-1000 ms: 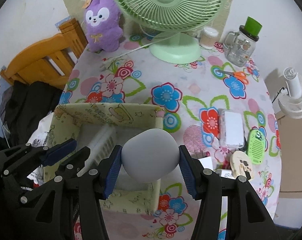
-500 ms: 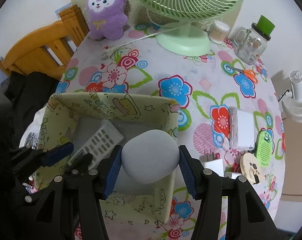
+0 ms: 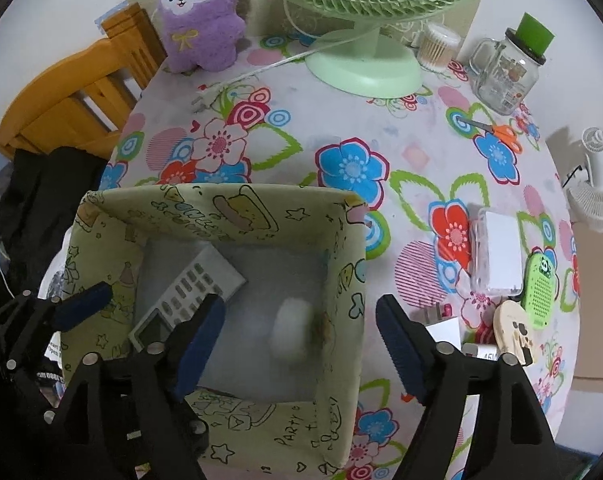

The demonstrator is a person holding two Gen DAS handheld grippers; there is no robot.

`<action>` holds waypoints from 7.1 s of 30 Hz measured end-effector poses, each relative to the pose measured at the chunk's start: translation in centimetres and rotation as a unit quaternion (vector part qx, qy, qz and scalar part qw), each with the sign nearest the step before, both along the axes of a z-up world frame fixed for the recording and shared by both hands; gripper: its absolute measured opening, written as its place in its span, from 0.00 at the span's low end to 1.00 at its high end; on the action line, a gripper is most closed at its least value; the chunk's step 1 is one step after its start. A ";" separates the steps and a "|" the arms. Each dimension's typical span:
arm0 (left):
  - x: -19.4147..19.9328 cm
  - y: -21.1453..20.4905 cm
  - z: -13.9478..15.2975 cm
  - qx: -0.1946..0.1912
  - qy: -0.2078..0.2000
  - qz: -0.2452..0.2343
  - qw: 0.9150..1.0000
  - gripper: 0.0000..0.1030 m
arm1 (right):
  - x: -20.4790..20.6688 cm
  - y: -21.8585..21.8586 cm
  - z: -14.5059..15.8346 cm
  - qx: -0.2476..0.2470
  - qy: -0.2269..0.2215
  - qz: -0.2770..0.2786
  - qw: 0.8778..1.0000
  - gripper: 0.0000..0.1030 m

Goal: Organize rigid objects
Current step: 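Release the remote with the left tool while the right tool releases the puck into the box, then withdraw both tools from the box toward the remaining objects, then grasp the white square charger with the left tool while the right tool grasps the hedgehog coaster, then carry the charger with the left tool while the right tool carries the coaster over the fabric box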

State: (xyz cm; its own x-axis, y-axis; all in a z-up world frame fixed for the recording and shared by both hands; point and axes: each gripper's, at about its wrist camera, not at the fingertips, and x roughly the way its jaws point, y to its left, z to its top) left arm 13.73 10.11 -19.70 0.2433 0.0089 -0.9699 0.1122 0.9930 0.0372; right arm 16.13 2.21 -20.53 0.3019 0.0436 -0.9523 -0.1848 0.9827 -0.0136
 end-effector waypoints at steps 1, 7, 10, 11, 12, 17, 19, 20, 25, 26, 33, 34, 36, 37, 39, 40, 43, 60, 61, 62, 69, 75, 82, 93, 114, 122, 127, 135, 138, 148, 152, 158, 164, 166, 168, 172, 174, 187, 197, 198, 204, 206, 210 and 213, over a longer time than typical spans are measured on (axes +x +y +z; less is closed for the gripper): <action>0.0 0.0 0.0 0.001 -0.001 -0.001 1.000 0.74 | -0.1 0.0 0.0 0.000 0.000 0.000 1.000 0.79; -0.2 -0.3 0.3 0.000 -0.004 -0.005 1.000 0.84 | -0.6 -0.6 0.0 0.003 0.006 -0.005 1.000 0.80; -0.4 -0.5 0.6 0.000 -0.007 -0.007 1.000 0.87 | -0.9 -0.8 0.3 0.005 0.003 -0.006 1.000 0.80; -0.5 -0.6 0.7 0.001 -0.009 -0.007 1.000 0.88 | -1.0 -0.9 0.3 0.006 0.003 -0.007 1.000 0.80; -0.5 -0.7 0.9 0.001 -0.010 -0.007 1.000 0.88 | -1.1 -1.0 0.5 0.007 0.002 -0.008 1.000 0.80; -0.9 -1.2 1.5 0.001 -0.016 -0.010 1.000 0.90 | -1.6 -1.7 1.1 0.011 -0.002 -0.012 1.000 0.80; -1.0 -1.4 1.8 0.001 -0.020 -0.013 1.000 0.92 | -1.8 -2.0 1.4 0.013 -0.006 -0.013 1.000 0.80; -1.1 -1.5 2.0 0.002 -0.022 -0.013 1.000 0.92 | -1.9 -2.0 1.5 0.014 -0.008 -0.013 1.000 0.80; -1.6 -2.1 3.0 0.006 -0.032 -0.011 0.999 0.92 | -2.6 -2.7 2.5 0.020 -0.016 -0.012 1.000 0.80; -1.7 -2.3 3.2 0.007 -0.034 -0.010 0.999 0.92 | -2.6 -2.8 2.7 0.020 -0.017 -0.011 1.000 0.80; -2.7 -3.4 4.7 0.012 -0.051 -0.004 0.999 0.92 | -3.7 -3.8 4.4 0.022 -0.031 -0.003 0.999 0.80; -2.9 -3.6 4.9 0.012 -0.053 -0.003 0.999 0.92 | -3.8 -4.0 4.7 0.023 -0.033 -0.002 0.999 0.80; -3.2 -3.9 5.3 0.011 -0.057 -0.001 0.998 0.92 | -4.1 -4.3 5.1 0.023 -0.037 0.000 0.999 0.80; -3.3 -4.1 5.5 0.010 -0.058 -0.001 0.998 0.92 | -4.2 -4.5 5.4 0.024 -0.040 0.001 0.999 0.80; -3.6 -4.5 6.0 0.009 -0.062 0.000 0.998 0.92 | -4.5 -4.9 6.0 0.023 -0.045 0.002 0.999 0.80; -3.7 -4.7 6.2 0.009 -0.064 0.000 0.998 0.92 | -4.6 -5.1 6.2 0.023 -0.047 0.002 0.999 0.80; -3.9 -5.3 6.7 0.009 -0.070 0.000 0.998 0.92 | -5.0 -5.8 7.1 0.023 -0.054 0.002 0.998 0.80; -5.1 -9.7 9.3 -0.003 -0.099 -0.011 0.995 0.91 | -6.3 -10.2 10.1 0.021 -0.082 -0.004 0.996 0.80; -5.2 -9.9 9.4 -0.004 -0.099 -0.012 0.995 0.91 | -6.4 -10.6 10.2 0.023 -0.083 -0.006 0.996 0.80; -5.2 -10.1 9.5 -0.006 -0.099 -0.014 0.995 0.91 | -6.4 -10.9 10.3 0.026 -0.083 -0.008 0.996 0.80; -5.1 -12.4 9.5 -0.005 -0.098 -0.024 0.995 0.91 | -6.6 -13.4 10.3 0.042 -0.082 -0.019 0.996 0.80; -5.1 -14.1 9.0 -0.004 -0.093 -0.032 0.995 0.91 | -6.9 -15.4 10.0 0.035 -0.090 -0.023 0.995 0.88; -4.8 -15.9 8.7 -0.014 -0.088 -0.038 0.995 0.91 | -6.6 -17.9 9.9 0.030 -0.095 -0.029 0.995 0.94; -4.1 -18.4 7.6 -0.037 -0.082 -0.036 0.995 0.92 | -6.2 -21.4 9.2 0.031 -0.099 -0.031 0.994 0.95; -2.6 -21.2 3.2 -0.041 -0.043 0.013 0.998 0.92 | -4.1 -26.3 5.0 0.042 -0.074 -0.019 0.996 0.95; -1.8 -21.4 1.0 -0.031 -0.022 0.031 0.999 0.91 | -3.1 -26.7 2.8 0.045 -0.053 -0.021 0.997 0.95; -1.3 -21.5 -0.2 -0.026 -0.015 0.043 0.999 0.91 | -2.3 -26.7 1.6 0.041 -0.045 -0.025 0.998 0.95; -0.3 -20.8 -2.4 -0.017 0.007 0.068 0.998 0.88 | -1.1 -27.0 -0.6 0.048 -0.019 -0.042 0.998 0.95; -0.2 -21.2 -2.8 -0.009 0.001 0.066 0.998 0.88 | -0.7 -27.0 -1.3 0.041 -0.010 -0.054 0.998 0.95; 0.5 -20.8 -4.4 -0.014 0.008 0.088 0.996 0.84 | 0.2 -26.7 -3.3 0.055 0.019 -0.077 0.995 0.95; 0.7 -20.7 -4.4 -0.013 0.004 0.096 0.995 0.80 | 0.8 -26.3 -3.7 0.057 0.024 -0.076 0.995 0.95; 1.2 -19.8 -5.2 -0.026 0.024 0.112 0.993 0.70 | 1.4 -25.2 -4.1 0.049 0.032 -0.060 0.996 0.95; 1.5 -19.4 -6.7 -0.031 0.049 0.108 0.992 0.65 | 1.7 -24.7 -5.5 0.041 0.060 -0.065 0.995 0.95; 1.5 -19.5 -6.8 -0.029 0.049 0.102 0.993 0.63 | 1.7 -24.6 -5.9 0.041 0.065 -0.069 0.995 0.95; 1.5 -19.9 -6.8 -0.024 0.045 0.093 0.994 0.58 | 1.8 -24.3 -6.2 0.038 0.071 -0.070 0.994 0.95; 1.3 -20.9 -6.6 -0.025 0.035 0.072 0.996 0.43 | 1.9 -24.0 -6.9 0.036 0.086 -0.081 0.992 0.95; 1.1 -21.3 -6.5 -0.024 0.034 0.068 0.997 0.42 | 2.0 -23.9 -7.2 0.036 0.089 -0.088 0.991 0.95; 1.3 -20.5 -6.3 -0.040 0.041 0.044 0.997 0.41 | 2.0 -22.5 -7.3 0.029 0.077 -0.088 0.993 0.75; 1.0 -20.9 -4.2 -0.036 0.019 0.034 0.999 0.40 | 1.2 -23.3 -4.8 0.036 0.054 -0.088 0.994 0.75; 0.8 -20.9 -4.0 -0.036 0.017 0.033 0.999 0.40 | 0.9 -23.5 -4.5 0.037 0.051 -0.088 0.994 0.75; 0.4 -21.0 -2.6 -0.034 0.002 0.031 0.999 0.40 | 0.0 -24.0 -3.0 0.041 0.035 -0.088 0.995 0.75; 0.2 -20.9 -2.3 -0.033 -0.003 0.031 0.999 0.40 | -0.1 -23.9 -2.5 0.042 0.030 -0.088 0.995 0.75; -0.2 -21.0 -1.3 -0.031 -0.015 0.029 0.999 0.40 | -0.4 -23.9 -1.5 0.043 0.018 -0.089 0.995 0.75; -0.3 -21.2 -0.7 -0.032 -0.022 0.027 0.999 0.40 | -0.6 -23.8 -0.8 0.043 0.009 -0.090 0.995 0.75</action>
State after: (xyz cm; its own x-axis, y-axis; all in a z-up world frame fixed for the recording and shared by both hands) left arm 13.45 -11.11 -20.37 0.2870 -0.0389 -0.9571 0.0586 0.9980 -0.0230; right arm 15.49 -21.55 -21.29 0.2943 0.0719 -0.9530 -0.0059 0.9973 0.0735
